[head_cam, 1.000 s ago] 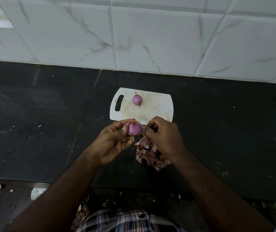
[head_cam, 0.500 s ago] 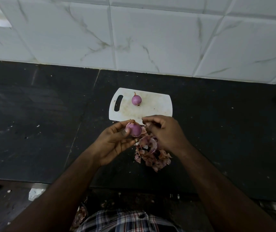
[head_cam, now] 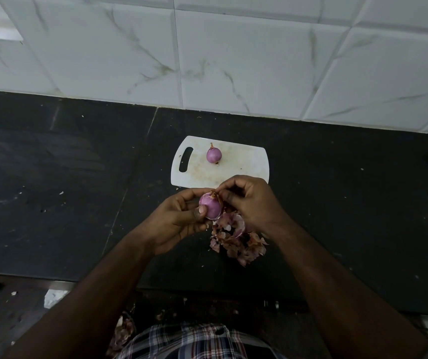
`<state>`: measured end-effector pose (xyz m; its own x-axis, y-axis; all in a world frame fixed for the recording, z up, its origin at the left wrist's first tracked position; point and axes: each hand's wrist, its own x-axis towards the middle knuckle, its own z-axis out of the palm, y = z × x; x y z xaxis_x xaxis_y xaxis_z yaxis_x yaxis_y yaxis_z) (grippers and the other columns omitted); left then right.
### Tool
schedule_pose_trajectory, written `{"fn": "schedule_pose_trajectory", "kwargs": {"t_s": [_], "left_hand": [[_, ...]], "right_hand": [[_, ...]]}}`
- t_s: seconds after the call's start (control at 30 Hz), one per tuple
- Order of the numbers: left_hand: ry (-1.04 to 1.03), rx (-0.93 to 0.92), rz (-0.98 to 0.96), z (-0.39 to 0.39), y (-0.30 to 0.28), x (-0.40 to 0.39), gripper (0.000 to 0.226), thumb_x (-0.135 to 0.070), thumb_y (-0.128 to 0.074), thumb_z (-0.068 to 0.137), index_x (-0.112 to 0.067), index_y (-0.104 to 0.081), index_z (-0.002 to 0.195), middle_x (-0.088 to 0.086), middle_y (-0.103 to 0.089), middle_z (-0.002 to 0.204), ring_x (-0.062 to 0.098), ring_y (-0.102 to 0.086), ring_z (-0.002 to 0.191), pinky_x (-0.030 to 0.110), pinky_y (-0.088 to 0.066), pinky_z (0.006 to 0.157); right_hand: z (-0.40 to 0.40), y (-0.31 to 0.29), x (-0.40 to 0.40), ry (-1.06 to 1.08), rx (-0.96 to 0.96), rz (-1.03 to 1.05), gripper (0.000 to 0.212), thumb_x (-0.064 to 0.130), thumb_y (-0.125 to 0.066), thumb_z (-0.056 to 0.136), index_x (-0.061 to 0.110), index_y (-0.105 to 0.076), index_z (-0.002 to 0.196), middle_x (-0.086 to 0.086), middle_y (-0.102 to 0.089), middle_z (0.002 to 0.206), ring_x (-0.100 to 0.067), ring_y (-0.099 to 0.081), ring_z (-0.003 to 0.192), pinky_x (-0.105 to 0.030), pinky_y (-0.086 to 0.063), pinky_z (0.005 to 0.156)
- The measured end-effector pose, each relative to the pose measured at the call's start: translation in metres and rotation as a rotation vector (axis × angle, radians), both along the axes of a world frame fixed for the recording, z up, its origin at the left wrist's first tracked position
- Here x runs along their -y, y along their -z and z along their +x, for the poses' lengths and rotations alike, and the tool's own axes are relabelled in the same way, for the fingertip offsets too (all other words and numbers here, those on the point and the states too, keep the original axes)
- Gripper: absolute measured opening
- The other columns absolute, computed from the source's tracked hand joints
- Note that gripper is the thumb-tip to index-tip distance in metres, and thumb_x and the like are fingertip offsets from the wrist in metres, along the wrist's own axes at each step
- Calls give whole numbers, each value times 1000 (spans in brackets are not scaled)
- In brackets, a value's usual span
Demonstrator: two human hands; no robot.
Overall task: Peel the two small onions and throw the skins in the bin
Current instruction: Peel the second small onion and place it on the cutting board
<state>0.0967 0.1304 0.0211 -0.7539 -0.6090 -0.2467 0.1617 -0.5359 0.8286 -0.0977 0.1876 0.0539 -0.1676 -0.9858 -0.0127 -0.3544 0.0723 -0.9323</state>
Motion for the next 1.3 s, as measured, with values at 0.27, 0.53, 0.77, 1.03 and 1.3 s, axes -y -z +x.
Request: {"fn": "schedule_pose_trajectory", "kwargs": {"t_s": [0.27,0.53,0.77,1.03,1.3], "left_hand": [[-26,3,15,0,1,2,51,-15,-82,77,-8,-65,125,16,-70,106,18,-68,80,25,-59,68],[-85,-9,66,-1,1,0,50,-6,-71,83,-6,-58,131,13,-70,109,17,-68,73,24,-59,67],[-56,-79,117,-1,4,1,77,-23,-93,65,-8,-59,134,17,-67,113,19,-66,75,27,-59,69],[-16,-122,253,-4,2,-4,68,-13,-86,74,-9,-57,136,27,-60,133,35,-69,108,37,-60,86],[-28,-108,312,-1,-3,0,57,-11,-77,77,-8,-56,130,22,-65,125,31,-70,101,35,-60,81]], "right_hand": [[5,1,0,53,-3,-40,12,7,-77,82,10,-77,94,-2,-74,93,-18,-71,86,-35,-60,80],[9,9,-5,111,-219,16,6,13,-65,92,12,-70,89,4,-71,84,-10,-66,81,-25,-54,72],[2,24,-14,57,-417,111,8,12,-62,93,11,-68,99,1,-69,92,-14,-64,85,-26,-50,74],[-6,32,-13,8,-659,151,15,11,-56,91,12,-63,104,-6,-65,102,-24,-61,92,-36,-51,77],[-20,34,-13,53,-392,194,23,17,-76,83,21,-75,106,8,-75,97,-5,-68,88,-9,-47,72]]}}
